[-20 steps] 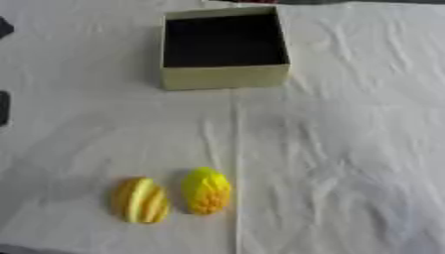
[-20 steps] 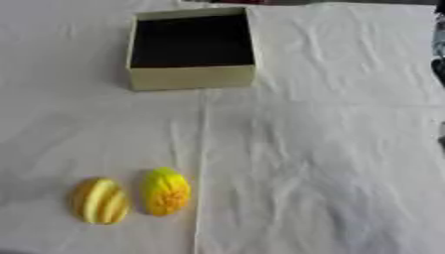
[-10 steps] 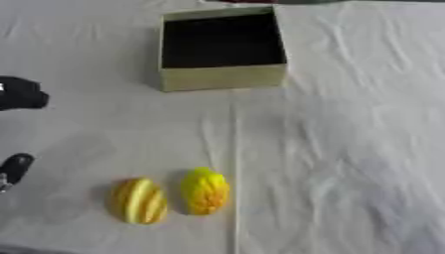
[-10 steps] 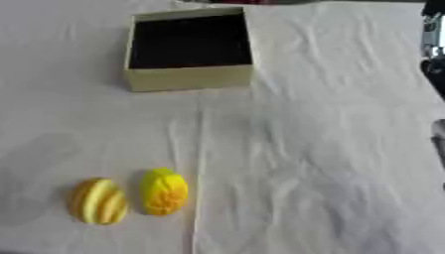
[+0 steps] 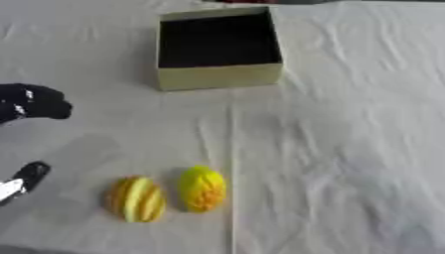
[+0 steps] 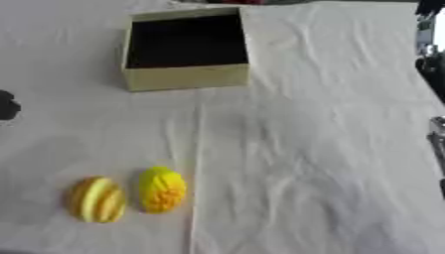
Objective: Pick up objects on the table and place them in the box.
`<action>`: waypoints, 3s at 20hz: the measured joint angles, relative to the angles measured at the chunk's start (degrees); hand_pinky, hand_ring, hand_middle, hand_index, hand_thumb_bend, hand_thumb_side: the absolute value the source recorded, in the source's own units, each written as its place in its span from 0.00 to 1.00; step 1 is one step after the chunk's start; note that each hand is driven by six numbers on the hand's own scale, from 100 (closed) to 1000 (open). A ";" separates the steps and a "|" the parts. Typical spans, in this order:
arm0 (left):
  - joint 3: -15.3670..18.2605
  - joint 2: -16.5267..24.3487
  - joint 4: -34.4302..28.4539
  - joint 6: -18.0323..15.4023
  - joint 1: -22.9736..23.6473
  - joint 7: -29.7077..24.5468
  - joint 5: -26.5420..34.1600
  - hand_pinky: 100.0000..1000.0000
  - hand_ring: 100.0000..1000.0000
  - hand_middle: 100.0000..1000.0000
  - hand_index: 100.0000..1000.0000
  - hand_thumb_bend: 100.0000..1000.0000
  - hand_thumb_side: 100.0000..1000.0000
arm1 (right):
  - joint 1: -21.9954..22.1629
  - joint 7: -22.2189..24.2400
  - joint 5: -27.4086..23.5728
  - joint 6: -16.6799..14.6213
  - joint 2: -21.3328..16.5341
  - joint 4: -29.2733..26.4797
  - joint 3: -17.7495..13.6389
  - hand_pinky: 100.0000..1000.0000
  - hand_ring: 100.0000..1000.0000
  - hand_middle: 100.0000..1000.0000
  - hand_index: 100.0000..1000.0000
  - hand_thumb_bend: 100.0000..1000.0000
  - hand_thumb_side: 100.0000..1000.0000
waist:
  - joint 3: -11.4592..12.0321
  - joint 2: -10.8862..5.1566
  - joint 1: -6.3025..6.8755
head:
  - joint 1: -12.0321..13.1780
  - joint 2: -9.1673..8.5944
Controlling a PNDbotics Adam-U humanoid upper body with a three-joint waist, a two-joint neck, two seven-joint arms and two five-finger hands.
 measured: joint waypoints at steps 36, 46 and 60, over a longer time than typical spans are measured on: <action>-11.38 -14.24 -0.10 18.32 -7.96 -19.59 -10.69 0.84 0.90 0.73 0.83 0.25 0.32 | 1.27 1.01 -1.60 1.57 1.25 0.00 0.53 0.84 0.63 0.70 0.77 0.00 0.48 | 0.03 -0.71 -0.08 | -1.28 0.89; -12.65 -15.70 -0.10 20.42 -7.77 -23.19 -13.90 0.85 0.84 0.75 0.85 0.26 0.27 | 1.24 1.30 -2.04 2.02 2.05 0.00 0.64 0.84 0.63 0.70 0.77 0.00 0.49 | -0.32 -0.44 -0.01 | -1.26 0.89; -12.25 -15.69 -0.10 21.09 -5.86 -27.22 -18.60 0.84 0.84 0.76 0.85 0.23 0.06 | 1.28 1.61 -2.69 2.63 2.99 0.00 0.90 0.84 0.62 0.69 0.77 0.00 0.52 | -0.44 -0.26 0.19 | -1.11 0.83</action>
